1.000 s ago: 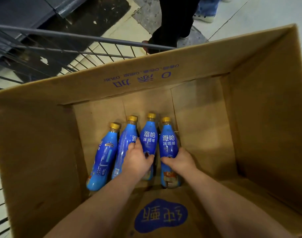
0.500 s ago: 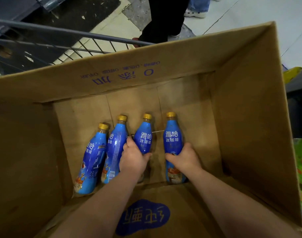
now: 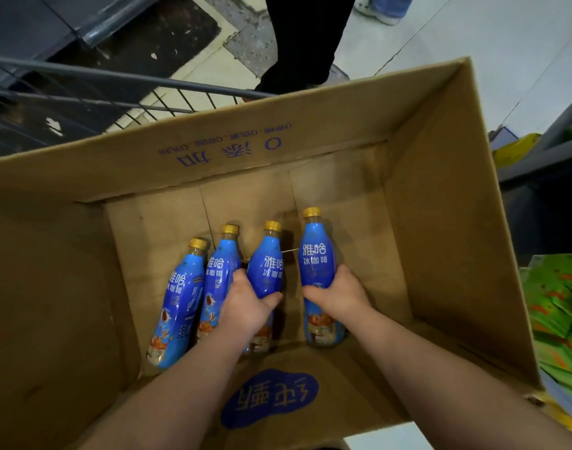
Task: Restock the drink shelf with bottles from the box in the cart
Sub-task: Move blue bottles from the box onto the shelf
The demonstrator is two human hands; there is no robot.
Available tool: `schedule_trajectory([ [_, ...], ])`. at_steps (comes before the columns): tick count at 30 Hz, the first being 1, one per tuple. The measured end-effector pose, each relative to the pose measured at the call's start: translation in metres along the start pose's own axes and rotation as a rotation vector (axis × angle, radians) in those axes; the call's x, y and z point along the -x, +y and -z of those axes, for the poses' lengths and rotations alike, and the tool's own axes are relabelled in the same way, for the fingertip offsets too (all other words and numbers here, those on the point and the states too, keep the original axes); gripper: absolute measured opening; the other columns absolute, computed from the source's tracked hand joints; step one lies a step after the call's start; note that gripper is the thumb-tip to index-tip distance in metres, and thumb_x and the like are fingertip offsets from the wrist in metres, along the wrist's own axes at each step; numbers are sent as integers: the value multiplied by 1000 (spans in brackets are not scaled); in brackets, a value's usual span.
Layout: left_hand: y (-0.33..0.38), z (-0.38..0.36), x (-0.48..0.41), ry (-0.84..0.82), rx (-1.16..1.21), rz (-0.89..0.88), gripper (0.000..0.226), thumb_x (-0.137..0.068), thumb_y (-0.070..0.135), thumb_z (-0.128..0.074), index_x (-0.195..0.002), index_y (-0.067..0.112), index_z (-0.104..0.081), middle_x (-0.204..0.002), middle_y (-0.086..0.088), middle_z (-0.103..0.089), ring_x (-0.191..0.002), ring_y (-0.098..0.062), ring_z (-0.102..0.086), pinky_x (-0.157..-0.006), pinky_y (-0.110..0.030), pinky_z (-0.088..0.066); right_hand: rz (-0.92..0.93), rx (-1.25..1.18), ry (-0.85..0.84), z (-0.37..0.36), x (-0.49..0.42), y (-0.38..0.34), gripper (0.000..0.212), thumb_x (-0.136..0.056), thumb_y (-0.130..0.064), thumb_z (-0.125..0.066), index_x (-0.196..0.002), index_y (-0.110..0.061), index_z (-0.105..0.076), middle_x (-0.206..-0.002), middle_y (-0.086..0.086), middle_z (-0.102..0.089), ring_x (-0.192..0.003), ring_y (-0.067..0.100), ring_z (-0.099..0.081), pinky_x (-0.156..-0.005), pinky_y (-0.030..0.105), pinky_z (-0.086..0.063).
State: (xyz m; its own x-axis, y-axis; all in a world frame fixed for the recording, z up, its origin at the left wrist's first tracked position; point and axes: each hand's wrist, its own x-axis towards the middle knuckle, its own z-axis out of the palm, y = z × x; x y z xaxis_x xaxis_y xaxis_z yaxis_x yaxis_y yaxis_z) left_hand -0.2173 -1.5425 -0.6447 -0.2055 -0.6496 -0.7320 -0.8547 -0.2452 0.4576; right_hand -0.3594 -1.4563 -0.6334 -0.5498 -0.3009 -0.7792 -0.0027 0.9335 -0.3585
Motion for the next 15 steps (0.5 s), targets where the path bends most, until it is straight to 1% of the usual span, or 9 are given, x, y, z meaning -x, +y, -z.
schedule_trajectory([
  [3, 0, 16, 14, 20, 45, -55, 55, -69, 34, -79, -102, 22, -37, -96, 2, -53, -97, -26, -58, -79, -29, -42, 48, -5, 26, 3, 19, -6, 52, -59, -40, -78, -93, -24, -42, -83, -7, -53, -76, 14, -54, -68, 27, -43],
  [5, 5, 29, 25, 34, 53, -86, 55, -68, 35, -80, -100, 21, -37, -94, 1, -54, -92, -25, -57, -79, -30, -44, 58, -5, 42, 8, 36, -13, 52, -58, -43, -78, -90, -25, -41, -77, -11, -48, -75, 14, -52, -68, 27, -41],
  [7, 12, 43, 35, 40, 64, -121, 54, -68, 34, -80, -99, 21, -37, -93, 0, -55, -88, -23, -56, -76, -31, -44, 65, -17, 63, 13, 54, -20, 51, -56, -44, -77, -89, -24, -43, -77, -10, -51, -76, 15, -54, -69, 27, -42],
  [9, 22, 57, 46, 48, 75, -167, 53, -68, 35, -79, -99, 22, -38, -92, 2, -55, -86, -23, -57, -74, -29, -42, 73, -49, 81, 19, 72, -27, 50, -57, -43, -76, -92, -22, -46, -83, -6, -56, -78, 16, -56, -69, 27, -44],
  [12, 39, 76, 62, 51, 93, -246, 52, -68, 34, -80, -100, 19, -42, -95, -2, -59, -91, -26, -60, -80, -36, -48, 94, -113, 126, 29, 100, -38, 50, -60, -40, -76, -95, -21, -47, -84, -6, -56, -78, 16, -57, -66, 26, -43],
  [14, 49, 87, 73, 33, 115, -310, 51, -67, 32, -80, -100, 15, -45, -94, -3, -61, -91, -28, -61, -82, -41, -50, 111, -158, 167, 37, 119, -43, 46, -63, -38, -75, -95, -22, -46, -79, -10, -53, -72, 11, -54, -58, 23, -41],
  [15, 55, 91, 78, 22, 124, -344, 50, -67, 32, -80, -99, 16, -45, -94, -3, -62, -90, -27, -62, -81, -41, -50, 120, -184, 190, 41, 127, -44, 45, -64, -37, -75, -93, -23, -45, -77, -12, -51, -68, 7, -52, -53, 20, -38],
])
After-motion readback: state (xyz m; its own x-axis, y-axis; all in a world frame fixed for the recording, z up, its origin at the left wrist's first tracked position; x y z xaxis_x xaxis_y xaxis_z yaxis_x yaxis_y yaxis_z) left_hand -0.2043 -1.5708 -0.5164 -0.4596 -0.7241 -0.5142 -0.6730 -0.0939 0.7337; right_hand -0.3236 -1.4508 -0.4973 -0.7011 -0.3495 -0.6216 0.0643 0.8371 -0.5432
